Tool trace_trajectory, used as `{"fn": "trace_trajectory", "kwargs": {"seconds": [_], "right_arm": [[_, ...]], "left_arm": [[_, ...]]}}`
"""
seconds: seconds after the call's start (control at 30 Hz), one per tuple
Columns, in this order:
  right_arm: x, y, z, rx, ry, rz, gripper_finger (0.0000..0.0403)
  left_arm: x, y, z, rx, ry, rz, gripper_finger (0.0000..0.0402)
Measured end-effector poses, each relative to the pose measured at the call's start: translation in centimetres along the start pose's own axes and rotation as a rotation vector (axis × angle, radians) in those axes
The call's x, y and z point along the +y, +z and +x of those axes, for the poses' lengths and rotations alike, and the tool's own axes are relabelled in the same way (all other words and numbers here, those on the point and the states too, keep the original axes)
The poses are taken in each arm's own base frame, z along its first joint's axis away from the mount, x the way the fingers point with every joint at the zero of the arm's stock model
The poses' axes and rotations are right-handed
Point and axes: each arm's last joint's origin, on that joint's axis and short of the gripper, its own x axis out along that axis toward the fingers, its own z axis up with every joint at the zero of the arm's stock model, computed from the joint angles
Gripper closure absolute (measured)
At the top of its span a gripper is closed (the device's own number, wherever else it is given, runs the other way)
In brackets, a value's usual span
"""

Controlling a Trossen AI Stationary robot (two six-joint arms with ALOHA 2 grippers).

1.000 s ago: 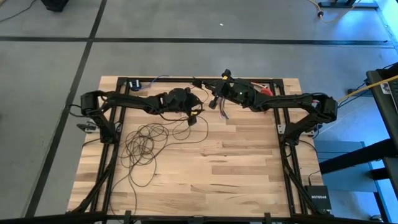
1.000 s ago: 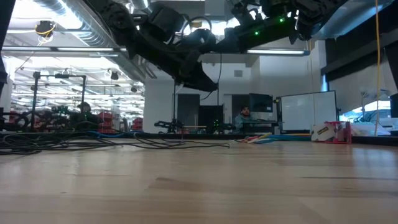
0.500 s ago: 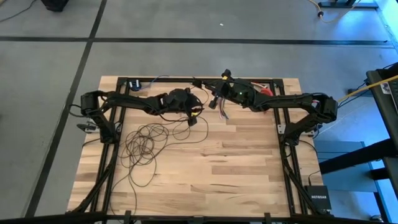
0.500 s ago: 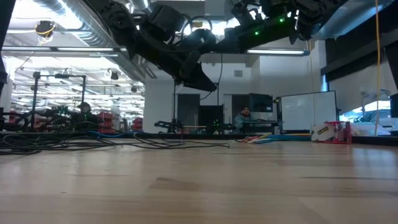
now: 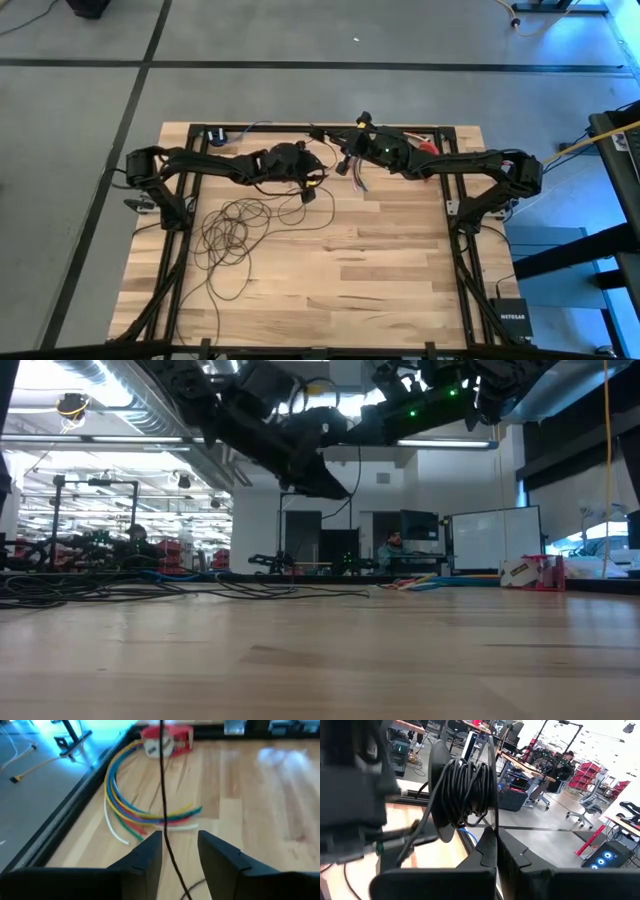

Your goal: Coiling cords

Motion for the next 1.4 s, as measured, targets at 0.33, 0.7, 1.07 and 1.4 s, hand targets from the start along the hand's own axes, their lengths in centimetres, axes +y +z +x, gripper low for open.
{"fn": "trace_trajectory", "kwargs": {"seconds": [0.33,0.7,1.07,1.4], "right_arm": [[0.0,0.0,0.0,0.000,0.001,0.000,0.0402],[0.0,0.0,0.0,-0.001,0.002,0.000,0.0402],[0.1,-0.1,0.0,-0.001,0.030,0.000,0.0402],[0.1,-0.1,0.0,0.006,0.034,-0.017,0.0402]], "left_arm": [[0.8,-1.0,1.4,-0.008,0.026,0.005,0.0283],[1.1,-1.2,1.4,0.013,0.038,0.026,0.0388],[4.5,-3.3,0.9,0.234,0.310,-0.016,0.0396],[5.9,-1.7,-2.0,0.245,0.385,0.005,0.0399]]}}
